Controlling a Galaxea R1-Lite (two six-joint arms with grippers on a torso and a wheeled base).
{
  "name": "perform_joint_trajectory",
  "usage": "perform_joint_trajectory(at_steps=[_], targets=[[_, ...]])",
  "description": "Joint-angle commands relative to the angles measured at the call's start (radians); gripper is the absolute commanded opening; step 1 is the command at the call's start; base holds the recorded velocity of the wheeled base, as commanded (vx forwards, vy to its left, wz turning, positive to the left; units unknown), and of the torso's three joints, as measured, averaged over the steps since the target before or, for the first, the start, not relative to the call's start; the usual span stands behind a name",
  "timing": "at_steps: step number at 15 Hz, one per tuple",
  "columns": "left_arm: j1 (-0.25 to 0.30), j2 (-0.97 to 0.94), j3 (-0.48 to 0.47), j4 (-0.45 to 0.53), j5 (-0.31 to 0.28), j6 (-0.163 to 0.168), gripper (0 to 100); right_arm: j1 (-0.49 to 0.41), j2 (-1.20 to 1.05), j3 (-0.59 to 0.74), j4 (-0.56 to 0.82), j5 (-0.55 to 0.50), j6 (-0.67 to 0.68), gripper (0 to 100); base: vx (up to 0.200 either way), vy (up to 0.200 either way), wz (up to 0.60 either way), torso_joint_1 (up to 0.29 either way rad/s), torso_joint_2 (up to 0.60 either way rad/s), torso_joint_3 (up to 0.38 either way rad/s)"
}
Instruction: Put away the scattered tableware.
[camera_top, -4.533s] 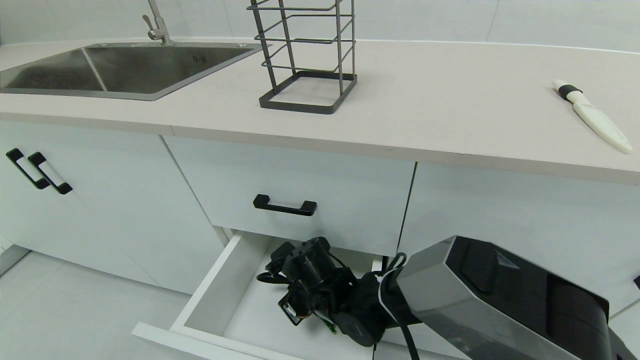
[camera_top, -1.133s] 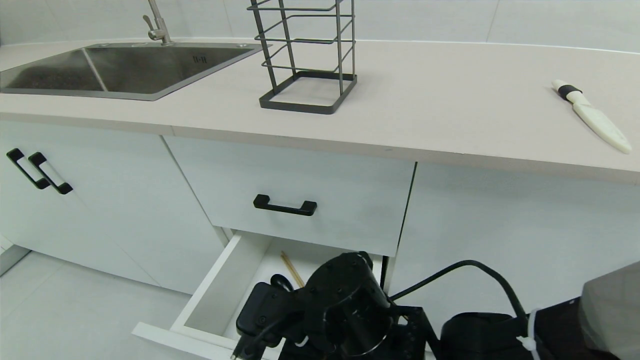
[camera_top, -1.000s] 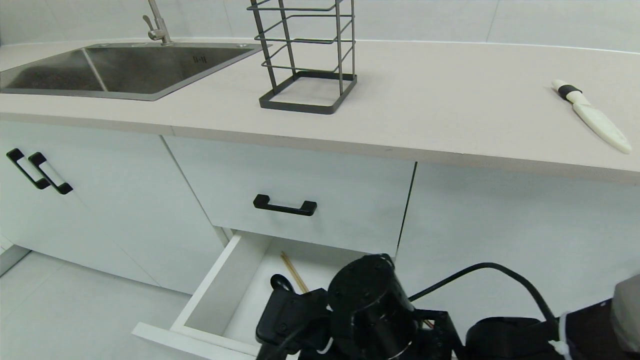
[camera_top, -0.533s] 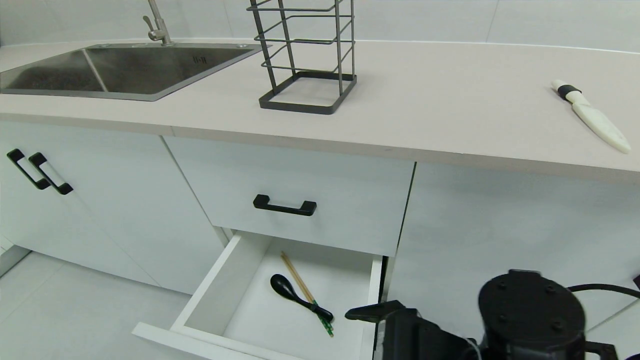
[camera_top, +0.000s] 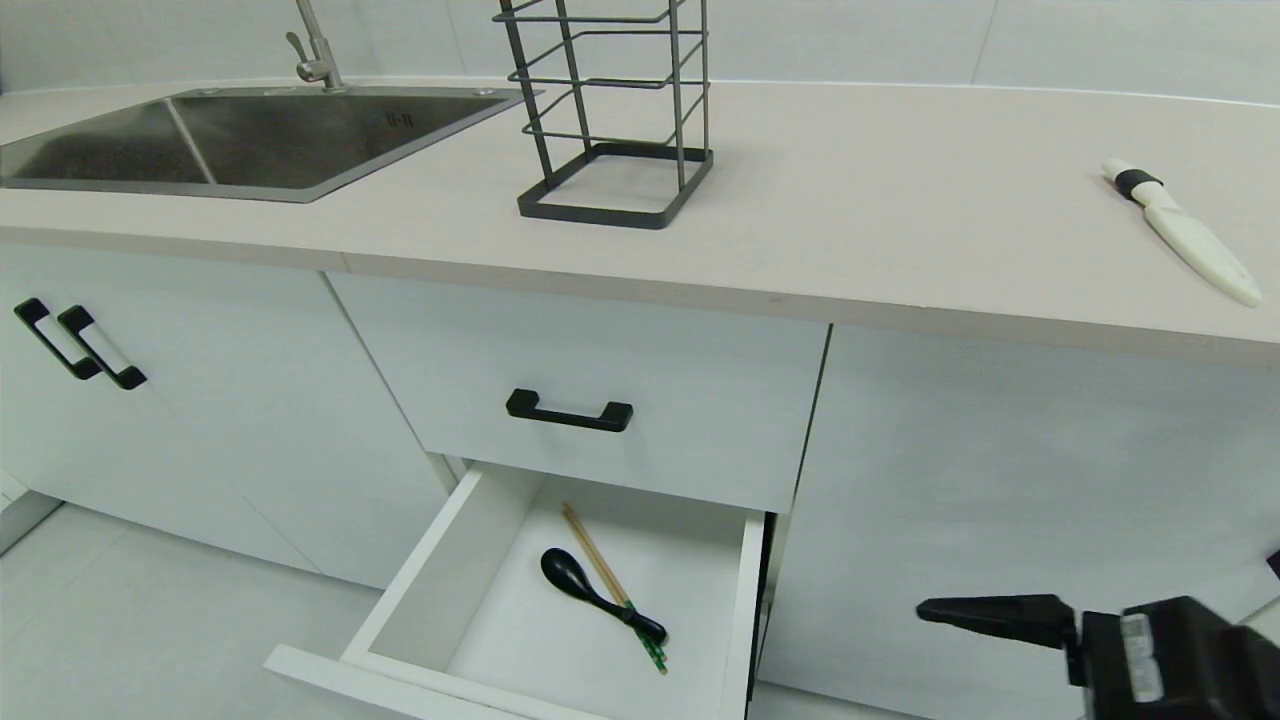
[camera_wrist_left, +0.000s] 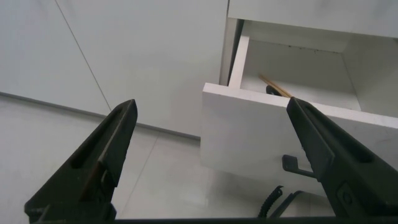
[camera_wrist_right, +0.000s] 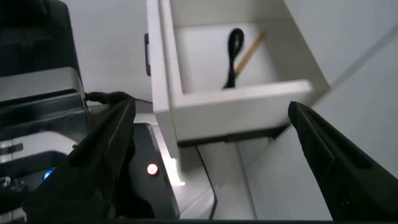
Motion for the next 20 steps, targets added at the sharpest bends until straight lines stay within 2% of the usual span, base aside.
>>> perform_joint_trajectory(at_steps=[1,2,3,5,6,10,12,13,14,15,17,18,19,20], targets=[[0.0,0.0,0.0,0.0,0.0,-0.001,100,-0.184,-0.334,0.078,0.093,0.02,-0.003,100,0.0,0.0,0.0,0.0,0.0,0.0],[0.0,0.0,0.0,0.0,0.0,-0.001,100,-0.31,-0.469,0.081,0.13,0.013,-0.001,100,0.0,0.0,0.0,0.0,0.0,0.0],[0.0,0.0,0.0,0.0,0.0,-0.001,100,-0.368,-0.523,0.082,0.141,0.011,-0.001,100,0.0,0.0,0.0,0.0,0.0,0.0],[0.0,0.0,0.0,0.0,0.0,-0.001,100,-0.567,-0.708,0.081,0.142,0.011,-0.001,100,0.0,0.0,0.0,0.0,0.0,0.0],[0.0,0.0,0.0,0.0,0.0,-0.001,100,-0.621,-0.784,0.085,0.147,0.013,-0.001,100,0.0,0.0,0.0,0.0,0.0,0.0],[0.0,0.0,0.0,0.0,0.0,0.002,100,-0.701,-1.086,0.154,0.245,0.014,-0.001,100,0.0,0.0,0.0,0.0,0.0,0.0],[0.0,0.0,0.0,0.0,0.0,0.002,100,-0.75,-1.166,0.208,0.282,0.013,0.001,100,0.0,0.0,0.0,0.0,0.0,0.0],[0.0,0.0,0.0,0.0,0.0,0.004,100,-0.79,-1.221,0.227,0.331,-0.01,0.013,100,0.0,0.0,0.0,0.0,0.0,0.0],[0.0,0.0,0.0,0.0,-0.001,0.006,100,-0.79,-1.23,0.227,0.406,-0.049,0.036,100,0.0,0.0,0.0,0.0,0.0,0.0],[0.0,0.0,0.0,0.0,0.0,0.002,100,-0.79,-1.23,0.227,0.475,-0.132,0.097,100,0.0,0.0,0.0,0.0,0.0,0.0],[0.0,0.0,-0.001,-0.022,-0.007,-0.008,100,-0.79,-1.23,0.227,0.6,-0.187,0.223,100,0.0,0.0,0.0,0.0,0.0,0.0],[0.0,0.003,-0.049,-0.14,-0.043,-0.019,100,-0.79,-1.23,0.227,0.659,-0.225,0.252,100,0.0,0.0,0.0,0.0,0.0,0.0],[0.0,0.054,-0.126,-0.184,-0.132,-0.034,100,-0.79,-1.23,0.227,0.702,-0.27,0.264,100,0.0,0.0,0.0,0.0,0.0,0.0],[0.0,0.101,-0.205,-0.16,-0.196,-0.04,100,-0.79,-1.23,0.227,0.728,-0.277,0.269,100,0.0,0.0,0.0,0.0,0.0,0.0]])
